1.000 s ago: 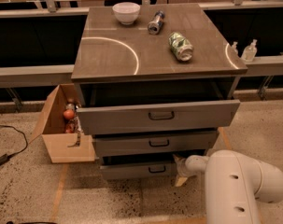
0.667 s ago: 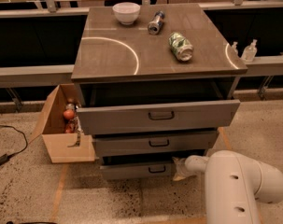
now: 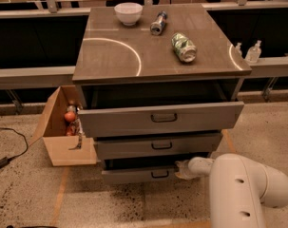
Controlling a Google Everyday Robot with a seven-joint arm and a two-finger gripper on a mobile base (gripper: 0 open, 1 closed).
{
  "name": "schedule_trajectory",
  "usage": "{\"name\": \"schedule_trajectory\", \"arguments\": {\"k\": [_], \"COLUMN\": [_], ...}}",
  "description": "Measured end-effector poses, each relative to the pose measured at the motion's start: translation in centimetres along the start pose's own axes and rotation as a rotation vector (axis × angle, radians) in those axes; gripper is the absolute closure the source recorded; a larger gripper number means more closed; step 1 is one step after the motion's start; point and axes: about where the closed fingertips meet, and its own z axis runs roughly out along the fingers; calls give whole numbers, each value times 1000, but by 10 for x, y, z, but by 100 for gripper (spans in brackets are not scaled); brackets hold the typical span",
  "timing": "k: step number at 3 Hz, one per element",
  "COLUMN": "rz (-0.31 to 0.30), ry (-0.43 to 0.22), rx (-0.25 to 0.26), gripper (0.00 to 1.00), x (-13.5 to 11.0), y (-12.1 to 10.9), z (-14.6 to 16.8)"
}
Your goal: Open bottom drawer
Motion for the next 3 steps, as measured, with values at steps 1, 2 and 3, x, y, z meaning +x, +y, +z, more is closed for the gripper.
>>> {"name": "schedule_trajectory", "arguments": {"k": [1,2,3], "rz": [0,0,0], "ry": [0,0,0], "rx": [0,0,0], "gripper": [44,21,0], "x": [-2,-3,-3], "y": [-2,-3,-3], "z": [-5,-9,-9]}}
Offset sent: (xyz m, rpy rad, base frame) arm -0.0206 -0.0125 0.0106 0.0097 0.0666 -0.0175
